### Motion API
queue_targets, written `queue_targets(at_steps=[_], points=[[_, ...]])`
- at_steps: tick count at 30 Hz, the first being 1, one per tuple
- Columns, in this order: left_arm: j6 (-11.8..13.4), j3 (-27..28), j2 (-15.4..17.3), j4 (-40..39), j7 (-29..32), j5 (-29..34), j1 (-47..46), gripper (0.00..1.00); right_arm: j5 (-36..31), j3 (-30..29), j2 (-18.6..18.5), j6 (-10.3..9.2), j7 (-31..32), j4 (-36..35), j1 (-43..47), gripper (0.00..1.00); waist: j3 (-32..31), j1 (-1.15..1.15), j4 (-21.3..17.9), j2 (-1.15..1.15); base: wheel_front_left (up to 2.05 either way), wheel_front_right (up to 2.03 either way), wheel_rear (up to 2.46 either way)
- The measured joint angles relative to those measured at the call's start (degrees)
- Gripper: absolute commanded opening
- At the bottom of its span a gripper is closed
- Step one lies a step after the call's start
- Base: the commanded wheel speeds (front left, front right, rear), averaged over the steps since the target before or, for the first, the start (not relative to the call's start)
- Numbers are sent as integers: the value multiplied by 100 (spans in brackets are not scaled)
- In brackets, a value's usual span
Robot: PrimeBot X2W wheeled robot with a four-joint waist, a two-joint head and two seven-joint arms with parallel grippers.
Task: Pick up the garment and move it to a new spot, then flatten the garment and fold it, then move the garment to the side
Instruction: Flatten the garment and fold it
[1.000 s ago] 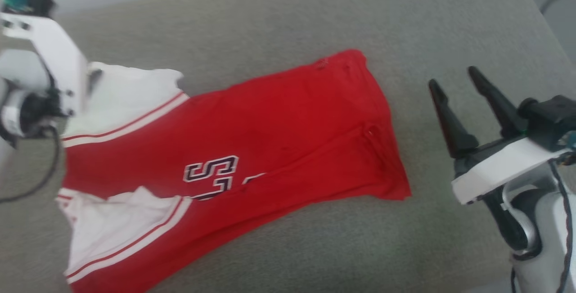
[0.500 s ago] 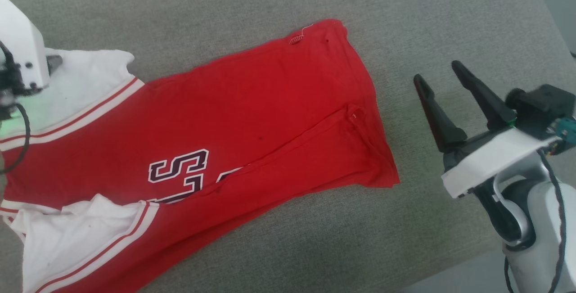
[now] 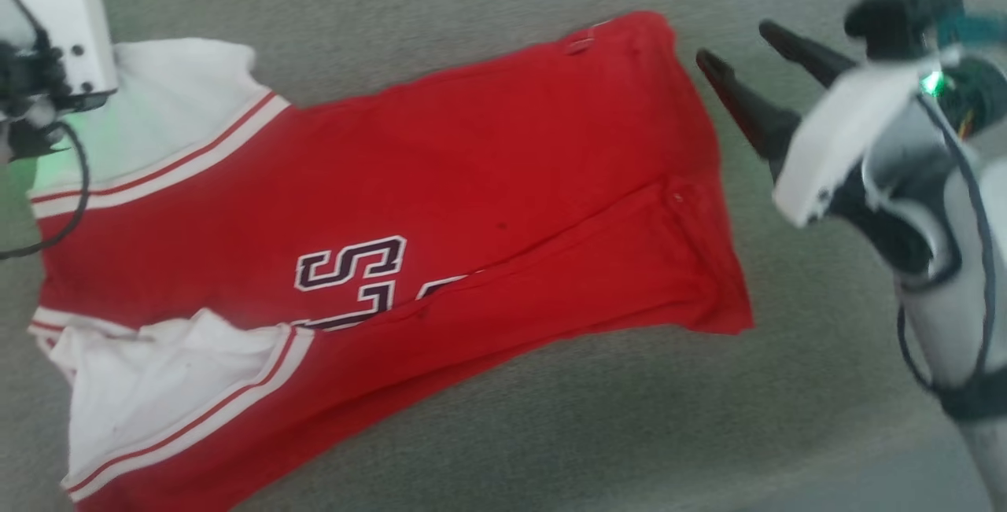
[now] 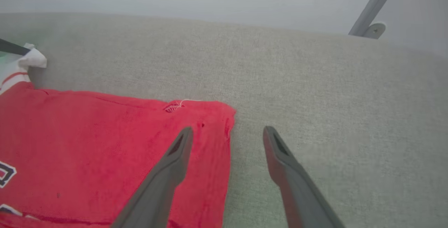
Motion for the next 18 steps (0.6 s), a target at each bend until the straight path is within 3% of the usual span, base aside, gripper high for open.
queue_targets(at_steps=[6, 16, 17, 18], points=[[-186, -58, -375, 188, -162, 19, -289, 0, 241, 526, 78, 0, 912, 1388, -1276, 100, 150, 0, 335, 0, 0, 0, 0], [-452, -99, -802, 583, -460, 40, -605, 0, 599, 1149, 288, -1, 2052, 3111, -2406, 100, 310, 0, 661, 0, 0, 0, 0], [-486, -105, -833, 625, -501, 41, -616, 0, 656, 1207, 283, -1, 2151, 3192, -2465, 61, 313, 0, 682, 0, 0, 0, 0], [-510, -115, -861, 666, -520, 44, -633, 0, 704, 1269, 275, -1, 2245, 3249, -2531, 0, 313, 0, 705, 0, 0, 0, 0]])
